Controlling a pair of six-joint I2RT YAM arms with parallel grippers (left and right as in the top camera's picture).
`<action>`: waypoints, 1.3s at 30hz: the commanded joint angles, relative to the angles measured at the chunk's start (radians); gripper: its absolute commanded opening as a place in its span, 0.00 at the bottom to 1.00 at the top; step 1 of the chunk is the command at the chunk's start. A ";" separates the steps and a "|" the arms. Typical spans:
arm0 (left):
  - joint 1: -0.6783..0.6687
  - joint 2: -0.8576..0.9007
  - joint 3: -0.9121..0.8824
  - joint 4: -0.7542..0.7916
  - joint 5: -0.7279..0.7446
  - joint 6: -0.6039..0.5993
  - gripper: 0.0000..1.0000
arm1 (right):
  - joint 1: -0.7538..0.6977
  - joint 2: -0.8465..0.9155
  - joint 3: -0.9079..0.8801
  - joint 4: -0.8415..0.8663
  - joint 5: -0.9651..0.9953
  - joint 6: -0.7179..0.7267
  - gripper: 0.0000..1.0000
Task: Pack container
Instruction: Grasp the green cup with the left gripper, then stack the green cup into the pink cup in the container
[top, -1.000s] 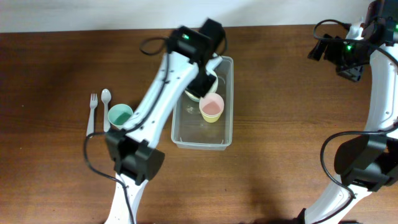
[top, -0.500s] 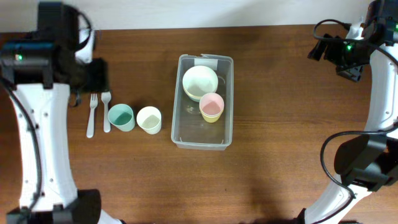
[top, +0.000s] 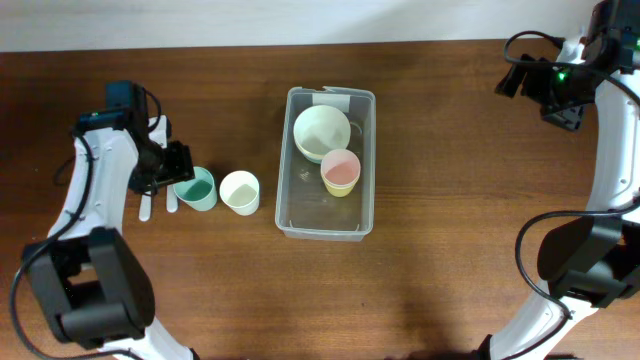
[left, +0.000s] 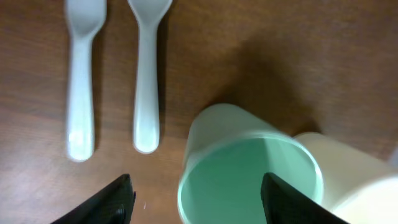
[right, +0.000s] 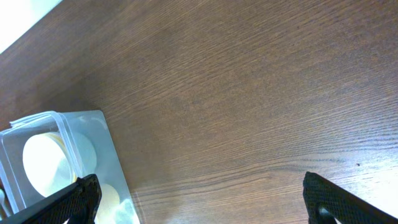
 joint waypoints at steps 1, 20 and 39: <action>0.002 0.074 -0.038 0.023 0.006 0.015 0.55 | -0.003 -0.004 0.006 0.003 0.006 -0.002 0.99; -0.068 0.081 0.610 -0.372 0.080 0.073 0.01 | -0.003 -0.004 0.006 0.003 0.006 -0.002 0.99; -0.697 0.239 0.784 -0.392 -0.009 0.242 0.01 | -0.003 -0.004 0.006 0.003 0.006 -0.002 0.99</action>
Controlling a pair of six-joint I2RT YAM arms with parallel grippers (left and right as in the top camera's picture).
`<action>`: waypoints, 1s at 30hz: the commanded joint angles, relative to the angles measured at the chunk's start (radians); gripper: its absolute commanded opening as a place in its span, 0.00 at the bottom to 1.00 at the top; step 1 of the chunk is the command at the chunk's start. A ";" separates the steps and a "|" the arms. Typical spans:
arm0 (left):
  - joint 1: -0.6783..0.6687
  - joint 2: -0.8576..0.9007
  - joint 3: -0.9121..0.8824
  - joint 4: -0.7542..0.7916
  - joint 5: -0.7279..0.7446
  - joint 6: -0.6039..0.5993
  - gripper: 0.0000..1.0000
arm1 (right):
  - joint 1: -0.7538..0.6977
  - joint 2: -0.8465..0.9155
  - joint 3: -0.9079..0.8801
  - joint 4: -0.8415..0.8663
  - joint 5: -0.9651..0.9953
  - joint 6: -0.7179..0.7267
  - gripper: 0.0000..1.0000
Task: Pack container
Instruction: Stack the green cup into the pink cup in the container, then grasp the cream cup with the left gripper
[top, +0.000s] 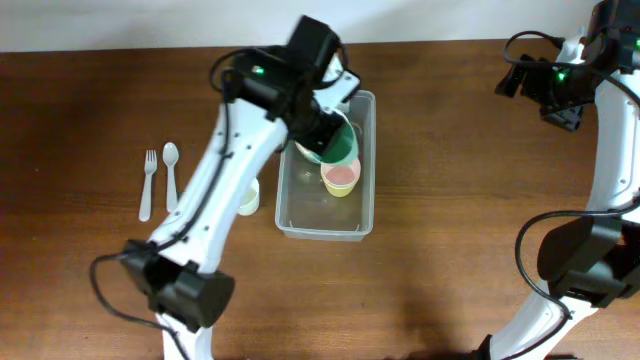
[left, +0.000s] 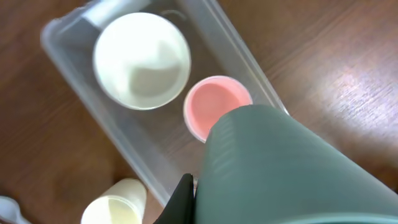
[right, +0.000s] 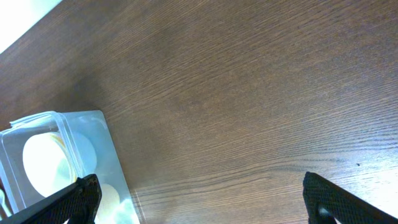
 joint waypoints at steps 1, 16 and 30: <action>-0.016 0.133 0.011 0.007 -0.026 0.024 0.01 | -0.003 -0.004 0.006 0.003 0.006 -0.002 0.99; 0.014 0.225 0.340 -0.254 -0.166 -0.017 0.78 | -0.003 -0.004 0.006 0.003 0.006 -0.002 0.99; 0.431 -0.089 -0.174 -0.171 -0.054 -0.137 0.90 | -0.003 -0.004 0.006 0.003 0.006 -0.002 0.99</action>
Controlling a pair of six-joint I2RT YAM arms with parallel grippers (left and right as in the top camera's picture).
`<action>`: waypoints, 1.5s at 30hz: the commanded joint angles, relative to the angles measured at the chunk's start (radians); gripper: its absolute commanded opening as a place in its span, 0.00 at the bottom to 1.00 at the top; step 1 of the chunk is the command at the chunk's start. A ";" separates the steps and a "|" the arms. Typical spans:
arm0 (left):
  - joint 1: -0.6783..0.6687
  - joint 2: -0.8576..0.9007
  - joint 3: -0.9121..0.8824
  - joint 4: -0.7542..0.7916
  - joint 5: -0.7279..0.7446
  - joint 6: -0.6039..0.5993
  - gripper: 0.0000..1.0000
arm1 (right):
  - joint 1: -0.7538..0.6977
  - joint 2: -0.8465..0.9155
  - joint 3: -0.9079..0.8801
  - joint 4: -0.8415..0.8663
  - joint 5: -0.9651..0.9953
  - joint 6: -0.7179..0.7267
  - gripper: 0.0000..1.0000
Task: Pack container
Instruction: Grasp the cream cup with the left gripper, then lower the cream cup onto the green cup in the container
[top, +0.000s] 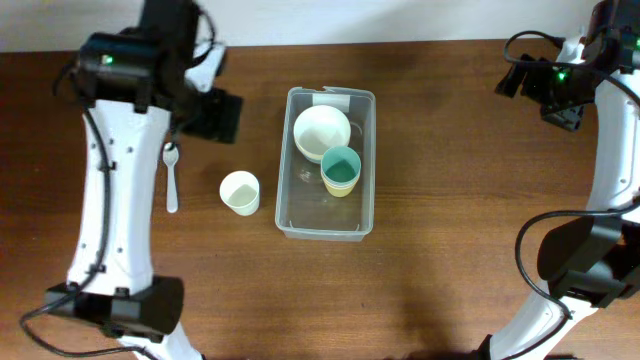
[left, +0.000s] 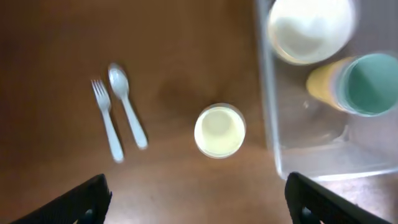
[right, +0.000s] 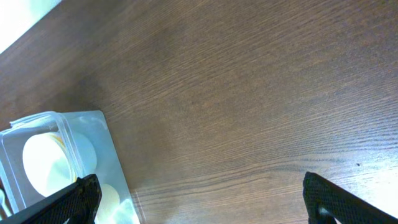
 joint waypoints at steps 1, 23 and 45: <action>0.079 0.048 -0.295 0.111 0.068 -0.040 0.91 | -0.003 -0.004 0.006 0.003 0.006 -0.002 0.99; 0.148 0.095 -0.838 0.661 0.208 -0.027 0.25 | -0.003 -0.004 0.006 0.003 0.006 -0.002 0.99; -0.228 0.104 0.040 0.166 0.163 0.008 0.01 | -0.003 -0.004 0.006 0.003 0.006 -0.002 0.99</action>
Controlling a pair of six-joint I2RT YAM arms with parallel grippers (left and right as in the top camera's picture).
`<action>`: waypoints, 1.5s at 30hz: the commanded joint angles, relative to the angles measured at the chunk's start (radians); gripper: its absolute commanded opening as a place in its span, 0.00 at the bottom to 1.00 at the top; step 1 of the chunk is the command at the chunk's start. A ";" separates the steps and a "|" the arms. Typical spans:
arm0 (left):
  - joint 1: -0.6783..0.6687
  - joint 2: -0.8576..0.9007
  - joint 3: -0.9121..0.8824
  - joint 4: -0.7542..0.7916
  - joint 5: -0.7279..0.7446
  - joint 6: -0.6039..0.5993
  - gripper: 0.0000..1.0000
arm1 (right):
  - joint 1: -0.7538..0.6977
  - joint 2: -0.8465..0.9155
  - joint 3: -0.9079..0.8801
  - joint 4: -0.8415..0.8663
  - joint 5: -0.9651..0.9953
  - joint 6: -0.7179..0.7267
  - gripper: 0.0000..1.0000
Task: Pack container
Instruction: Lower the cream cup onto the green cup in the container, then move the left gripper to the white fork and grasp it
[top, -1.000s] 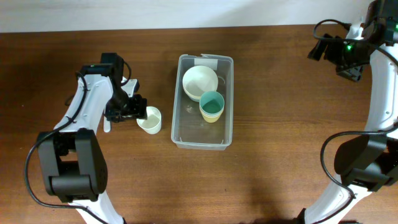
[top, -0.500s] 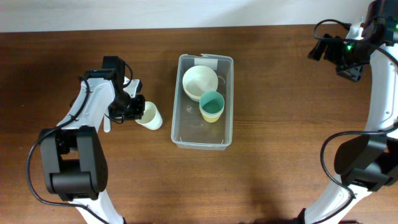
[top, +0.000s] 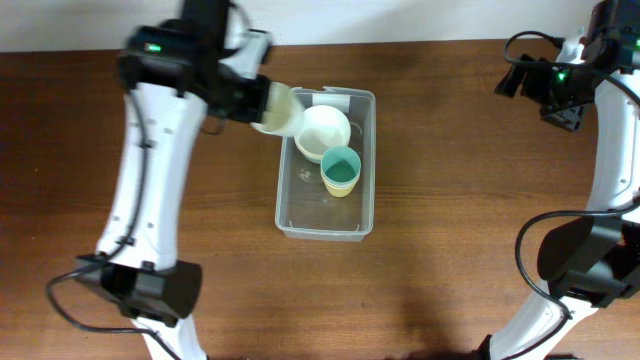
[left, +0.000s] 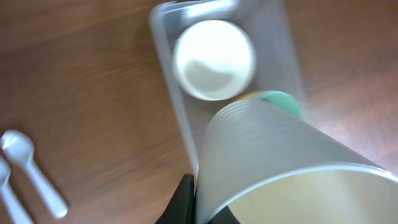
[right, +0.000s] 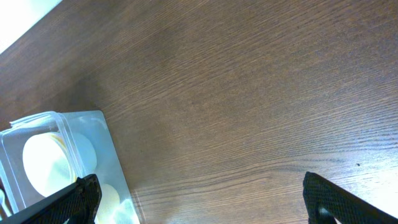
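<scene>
A clear plastic container (top: 283, 215) sits mid-table. Inside are a white bowl (top: 322, 130) and a green cup (top: 341, 168) nested in a yellow cup. My left gripper (top: 262, 105) is shut on a cream cup (top: 280, 108), held tilted in the air by the container's far left corner. In the left wrist view the cream cup (left: 280, 168) fills the lower right, with the bowl (left: 214, 59) and green cup (left: 280, 98) beyond it. My right gripper (right: 199, 202) is open and empty, far off at the table's back right.
A white spoon (left: 31, 168) and the tip of a fork (left: 5, 186) lie on the wood left of the container; the overhead view hides them behind my left arm. The table's back edge runs close behind the container.
The cream cup was standing on the table left of the container, with my left gripper open high above. Now the gripper is shut on it, up by the container's far left corner.
My left gripper stood open around the green cup beside the cream cup. Then it held the green cup over the pink-lined cup in the container. Then the green cup sat nested there and the gripper was empty. Now it holds the cream cup. The right arm stayed still.
</scene>
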 joint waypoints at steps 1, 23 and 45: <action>-0.132 0.016 -0.013 0.006 -0.091 0.020 0.01 | -0.003 -0.004 0.006 0.002 0.006 -0.002 0.99; -0.229 0.260 0.090 -0.079 -0.192 0.114 0.86 | -0.003 -0.004 0.006 0.002 0.006 -0.002 0.99; 0.352 -0.023 -0.330 -0.052 -0.305 -0.067 0.86 | -0.003 -0.004 0.006 0.002 0.006 -0.002 0.99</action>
